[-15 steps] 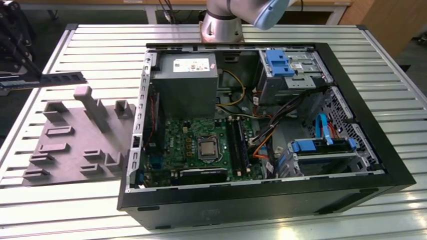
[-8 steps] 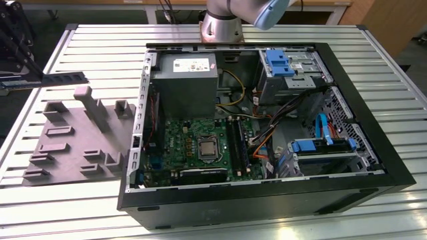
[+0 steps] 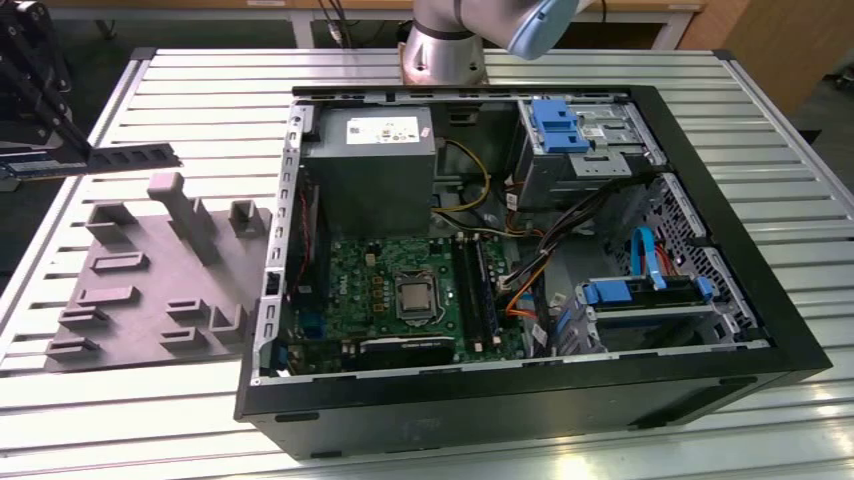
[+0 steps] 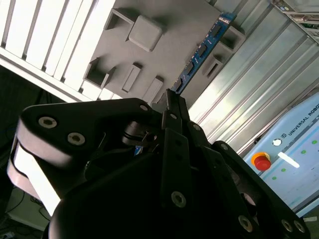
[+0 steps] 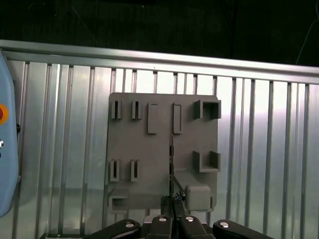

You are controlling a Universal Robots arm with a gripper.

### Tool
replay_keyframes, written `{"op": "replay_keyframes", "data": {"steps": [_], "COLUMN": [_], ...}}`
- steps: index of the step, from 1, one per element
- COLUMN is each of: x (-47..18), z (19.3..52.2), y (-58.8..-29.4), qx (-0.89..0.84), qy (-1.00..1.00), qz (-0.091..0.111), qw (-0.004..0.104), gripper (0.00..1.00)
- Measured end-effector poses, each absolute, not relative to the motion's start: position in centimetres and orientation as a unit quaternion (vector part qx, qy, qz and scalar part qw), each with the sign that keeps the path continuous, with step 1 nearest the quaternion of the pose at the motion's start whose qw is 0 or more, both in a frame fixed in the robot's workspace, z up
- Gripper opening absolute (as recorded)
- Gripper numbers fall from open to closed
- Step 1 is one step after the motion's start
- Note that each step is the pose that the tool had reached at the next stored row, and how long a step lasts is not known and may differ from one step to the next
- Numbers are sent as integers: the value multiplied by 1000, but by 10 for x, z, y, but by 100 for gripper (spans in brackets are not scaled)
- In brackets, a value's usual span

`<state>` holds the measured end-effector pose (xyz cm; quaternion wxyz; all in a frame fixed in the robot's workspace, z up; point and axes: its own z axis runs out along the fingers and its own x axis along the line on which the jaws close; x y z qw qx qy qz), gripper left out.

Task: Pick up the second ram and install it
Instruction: 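Pick up the second ram and move it above second insertion slot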

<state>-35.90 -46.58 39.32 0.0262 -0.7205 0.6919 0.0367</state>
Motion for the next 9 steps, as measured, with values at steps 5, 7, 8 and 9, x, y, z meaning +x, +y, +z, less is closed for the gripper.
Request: {"op": "replay_keyframes", "data": {"steps": [5, 7, 8, 9], "x": [-356, -355, -354, -354], "z": [393, 393, 393, 393], "y": [-466, -466, -466, -466], "qx": [-721, -721, -721, -721], "qy": [692, 692, 692, 692], "qz": [37, 37, 37, 37], "qw": [26, 26, 26, 26], "gripper": [12, 12, 12, 12]}}
